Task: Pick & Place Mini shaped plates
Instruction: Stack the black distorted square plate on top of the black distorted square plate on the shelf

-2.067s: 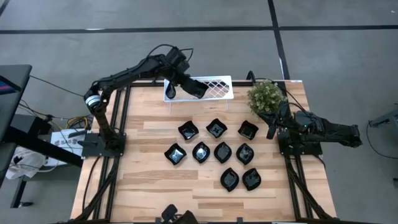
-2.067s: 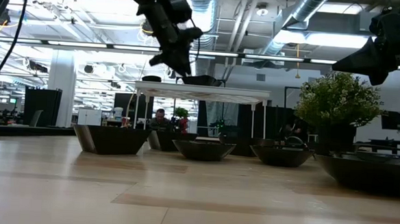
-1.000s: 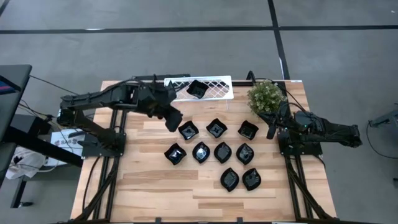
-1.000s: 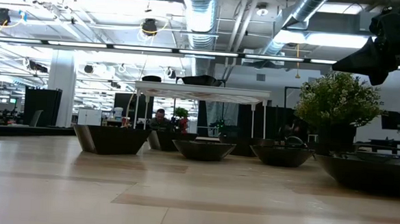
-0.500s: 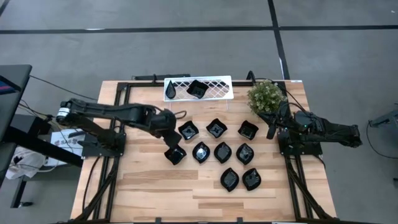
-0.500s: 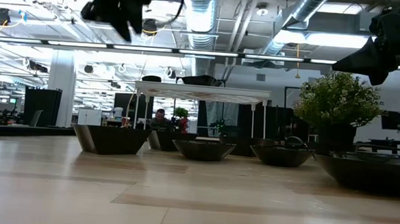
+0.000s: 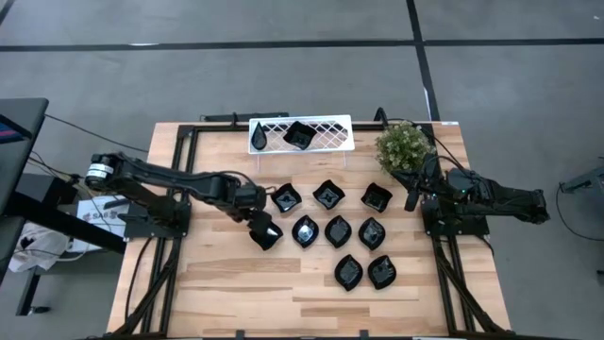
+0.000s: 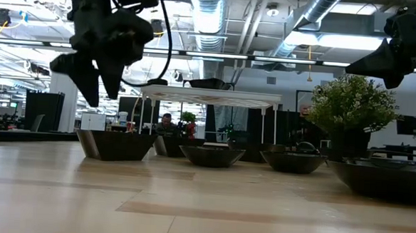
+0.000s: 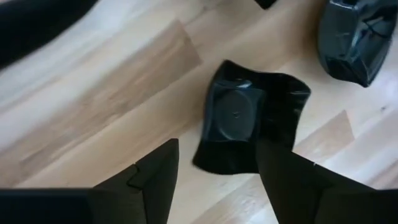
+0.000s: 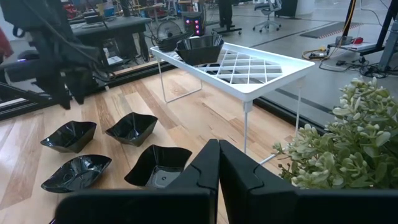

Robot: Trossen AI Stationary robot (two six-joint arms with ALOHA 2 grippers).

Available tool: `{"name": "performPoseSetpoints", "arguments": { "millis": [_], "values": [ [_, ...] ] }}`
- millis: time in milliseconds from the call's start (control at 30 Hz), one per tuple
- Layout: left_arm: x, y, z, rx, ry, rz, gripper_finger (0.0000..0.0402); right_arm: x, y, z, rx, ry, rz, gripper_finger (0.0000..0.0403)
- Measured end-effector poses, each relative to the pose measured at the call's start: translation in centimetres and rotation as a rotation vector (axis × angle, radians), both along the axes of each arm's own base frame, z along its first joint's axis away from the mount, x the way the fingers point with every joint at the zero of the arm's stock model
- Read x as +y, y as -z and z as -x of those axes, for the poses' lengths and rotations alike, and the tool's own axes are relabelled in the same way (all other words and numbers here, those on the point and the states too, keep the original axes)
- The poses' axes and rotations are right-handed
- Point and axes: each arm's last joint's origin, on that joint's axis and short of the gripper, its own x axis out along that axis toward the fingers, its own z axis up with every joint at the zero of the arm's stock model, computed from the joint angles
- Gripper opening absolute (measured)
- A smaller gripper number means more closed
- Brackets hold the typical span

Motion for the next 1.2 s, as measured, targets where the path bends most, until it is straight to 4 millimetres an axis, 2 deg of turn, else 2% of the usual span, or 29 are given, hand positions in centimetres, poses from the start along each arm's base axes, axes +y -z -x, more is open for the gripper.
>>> {"name": "performPoseSetpoints", "arguments": {
  "millis": [333,933,1200],
  "values": [
    [0.3,1.6,0.4,-0.019,-0.032,0.011,0.0211,0.0,0.0,0.0,0.0,0.0,0.0,0.0001],
    [0.4,5.3,-0.8,0.055,-0.033,0.0,0.021,0.0,0.0,0.0,0.0,0.0,0.0,0.0001],
    [0.4,5.4,-0.9,0.047,-0.033,0.0,0.0198,0.0,0.0,0.0,0.001,0.0,0.0,0.0001]
  ]
}}
